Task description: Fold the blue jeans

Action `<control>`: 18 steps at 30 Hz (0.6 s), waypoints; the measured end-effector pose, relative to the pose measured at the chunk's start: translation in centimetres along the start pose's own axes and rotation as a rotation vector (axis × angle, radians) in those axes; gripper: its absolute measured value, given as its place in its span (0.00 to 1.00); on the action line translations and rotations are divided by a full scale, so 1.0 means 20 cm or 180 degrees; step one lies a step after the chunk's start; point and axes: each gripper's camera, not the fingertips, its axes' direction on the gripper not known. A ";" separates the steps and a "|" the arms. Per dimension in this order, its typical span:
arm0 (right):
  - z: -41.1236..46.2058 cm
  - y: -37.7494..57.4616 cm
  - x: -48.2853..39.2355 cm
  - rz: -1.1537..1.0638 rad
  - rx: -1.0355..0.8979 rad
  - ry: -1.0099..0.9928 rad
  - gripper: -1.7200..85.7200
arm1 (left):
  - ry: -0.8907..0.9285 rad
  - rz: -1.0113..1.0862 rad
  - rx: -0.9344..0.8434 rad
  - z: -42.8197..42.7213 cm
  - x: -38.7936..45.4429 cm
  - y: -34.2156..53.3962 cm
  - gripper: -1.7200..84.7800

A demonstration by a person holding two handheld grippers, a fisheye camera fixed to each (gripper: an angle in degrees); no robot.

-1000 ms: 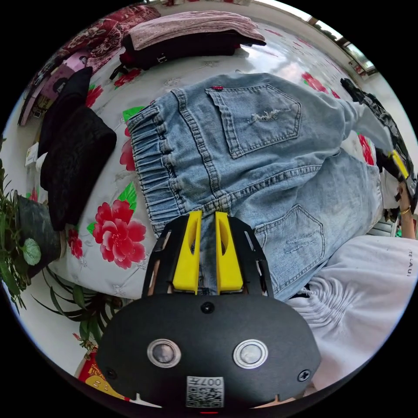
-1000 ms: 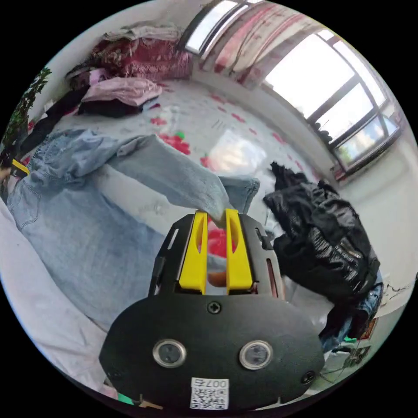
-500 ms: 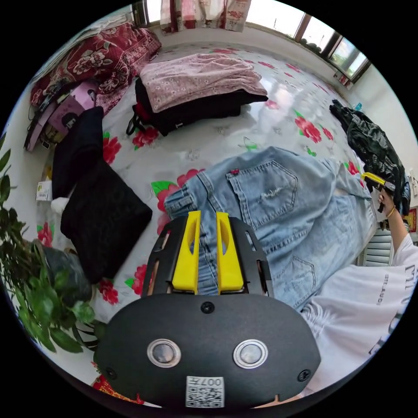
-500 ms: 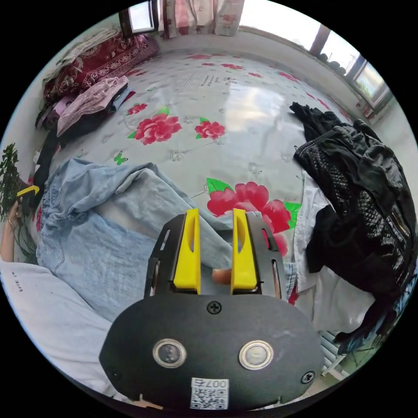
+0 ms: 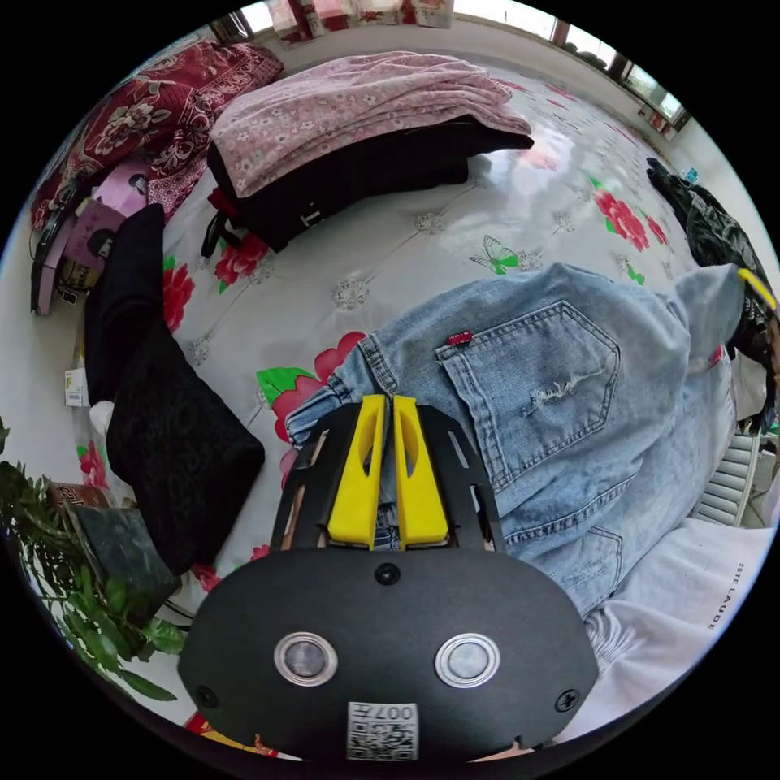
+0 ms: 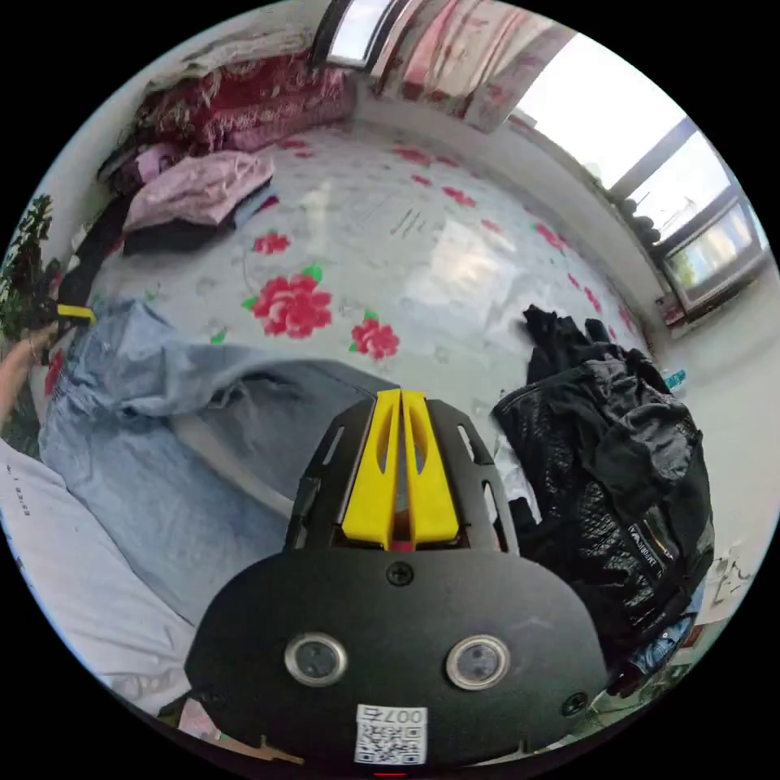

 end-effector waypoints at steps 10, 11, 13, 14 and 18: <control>-0.16 0.37 0.29 0.0792 0.0099 0.0137 0.02 | -0.0134 -0.0034 0.0048 -0.02 0.02 -0.05 0.01; -0.02 0.44 0.33 0.0992 -0.0268 0.0146 0.02 | -0.0088 -0.0056 -0.0013 0.01 0.00 -0.08 0.01; 0.09 0.53 0.34 0.1078 -0.0559 0.0120 0.02 | -0.0052 -0.0083 -0.0074 0.02 -0.01 -0.11 0.02; 0.12 0.58 0.34 0.1097 -0.0607 0.0121 0.03 | -0.0063 -0.0088 -0.0075 0.02 -0.01 -0.12 0.02; 0.10 0.63 0.32 0.1060 -0.0404 -0.0066 0.06 | -0.0104 -0.0107 -0.0051 0.03 0.00 -0.11 0.02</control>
